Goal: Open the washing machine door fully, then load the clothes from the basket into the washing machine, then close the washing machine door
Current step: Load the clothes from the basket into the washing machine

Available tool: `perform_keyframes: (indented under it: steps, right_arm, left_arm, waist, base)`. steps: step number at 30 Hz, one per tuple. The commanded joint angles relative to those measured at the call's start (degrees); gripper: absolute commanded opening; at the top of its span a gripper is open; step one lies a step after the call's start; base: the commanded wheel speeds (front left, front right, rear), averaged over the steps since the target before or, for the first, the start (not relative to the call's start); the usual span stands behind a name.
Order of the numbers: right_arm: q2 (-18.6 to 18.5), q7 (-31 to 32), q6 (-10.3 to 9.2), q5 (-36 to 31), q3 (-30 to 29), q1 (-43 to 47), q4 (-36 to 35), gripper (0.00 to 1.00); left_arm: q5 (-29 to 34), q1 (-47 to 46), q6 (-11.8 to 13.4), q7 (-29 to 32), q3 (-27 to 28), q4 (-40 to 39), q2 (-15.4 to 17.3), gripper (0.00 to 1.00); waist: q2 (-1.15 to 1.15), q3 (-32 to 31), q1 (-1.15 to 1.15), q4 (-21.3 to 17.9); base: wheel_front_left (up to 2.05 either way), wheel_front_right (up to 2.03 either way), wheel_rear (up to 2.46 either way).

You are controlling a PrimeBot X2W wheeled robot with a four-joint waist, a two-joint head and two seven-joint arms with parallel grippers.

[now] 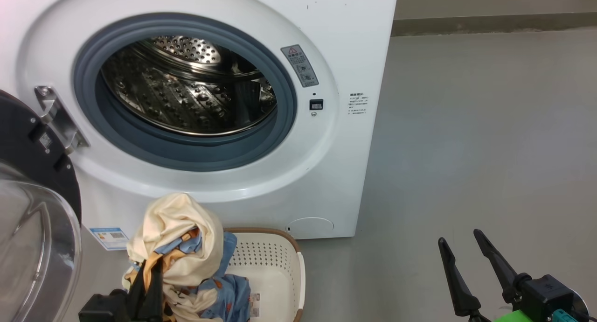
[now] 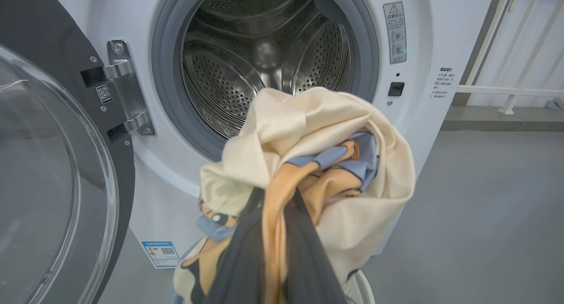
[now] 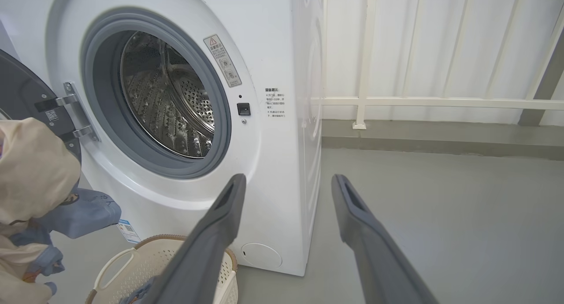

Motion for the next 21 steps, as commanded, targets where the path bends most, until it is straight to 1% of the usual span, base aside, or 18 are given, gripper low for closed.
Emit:
perform_keyframes:
  steps: [1,12,19,21]
  right_arm:
    - [-0.4,0.2,0.09,-0.7,1.2,-0.5,-1.9,1.0]
    - [-1.3,0.3,0.09,-0.3,1.4,-1.9,-3.3,1.0]
    - [-2.5,0.0,0.09,0.4,1.7,-4.0,-4.1,1.0]
    - [-2.9,-0.5,0.09,0.8,2.0,-5.3,-4.3,1.0]
  left_arm:
    - [-0.3,-2.0,0.7,-0.7,1.8,-1.1,0.9,0.0]
    - [-1.4,-7.1,0.0,-1.7,1.3,3.2,-0.3,0.0]
    - [-2.2,-14.9,-0.9,-2.2,0.7,9.5,-1.8,0.0]
    - [-2.7,-19.2,-1.4,-2.4,0.9,12.8,-2.1,0.0]
  waist:
    - [0.0,0.2,0.0,-0.3]
    - [0.0,4.3,0.0,-2.4]
    - [0.0,9.4,0.0,-3.7]
    - [0.0,12.1,0.0,-4.3]
  base:
    - [0.0,0.0,0.0]
    - [0.0,0.0,0.0]
    - [0.0,0.0,0.0]
    - [0.0,0.0,0.0]
